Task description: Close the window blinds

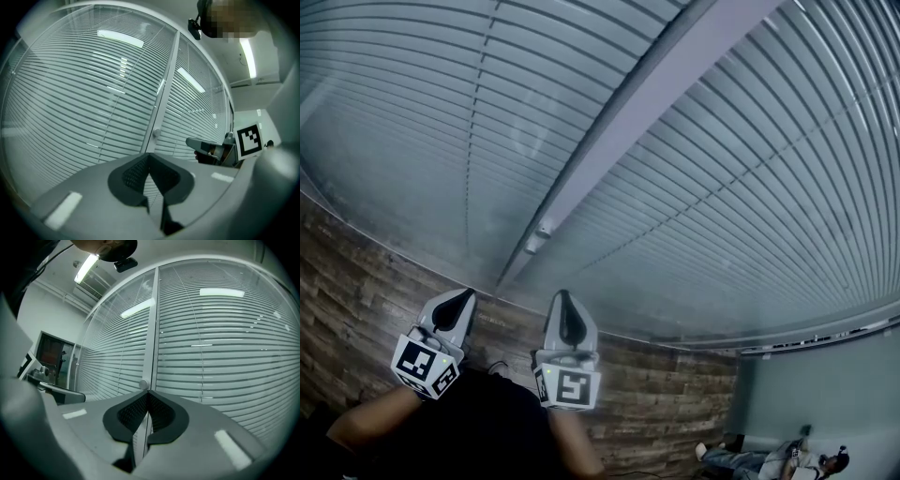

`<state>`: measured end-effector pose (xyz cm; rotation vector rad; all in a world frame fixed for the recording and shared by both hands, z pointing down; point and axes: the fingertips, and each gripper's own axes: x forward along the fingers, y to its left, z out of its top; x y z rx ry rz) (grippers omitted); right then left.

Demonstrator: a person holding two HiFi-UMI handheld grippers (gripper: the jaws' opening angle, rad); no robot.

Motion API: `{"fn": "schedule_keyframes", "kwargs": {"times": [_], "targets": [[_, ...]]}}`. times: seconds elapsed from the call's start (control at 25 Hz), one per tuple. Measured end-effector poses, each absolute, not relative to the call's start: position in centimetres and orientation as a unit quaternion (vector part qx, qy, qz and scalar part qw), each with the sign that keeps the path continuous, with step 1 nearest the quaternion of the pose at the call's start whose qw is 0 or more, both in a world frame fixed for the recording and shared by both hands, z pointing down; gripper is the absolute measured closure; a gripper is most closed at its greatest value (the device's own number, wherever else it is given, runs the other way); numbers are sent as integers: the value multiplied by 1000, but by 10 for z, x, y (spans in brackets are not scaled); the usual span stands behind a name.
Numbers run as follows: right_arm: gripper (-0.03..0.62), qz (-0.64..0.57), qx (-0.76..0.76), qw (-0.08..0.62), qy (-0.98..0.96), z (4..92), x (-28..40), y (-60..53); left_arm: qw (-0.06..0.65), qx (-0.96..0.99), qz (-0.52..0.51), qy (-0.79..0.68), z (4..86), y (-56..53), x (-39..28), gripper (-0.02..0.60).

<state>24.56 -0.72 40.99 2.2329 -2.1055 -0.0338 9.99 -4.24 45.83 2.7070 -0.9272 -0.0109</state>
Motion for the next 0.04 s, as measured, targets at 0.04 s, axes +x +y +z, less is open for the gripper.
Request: {"fn": "schedule_keyframes", "kwargs": {"times": [0.04], "targets": [[594,-10,726,37,-687,411,247,-7,140,936,-3,-322,459,-42,102,580]]}}
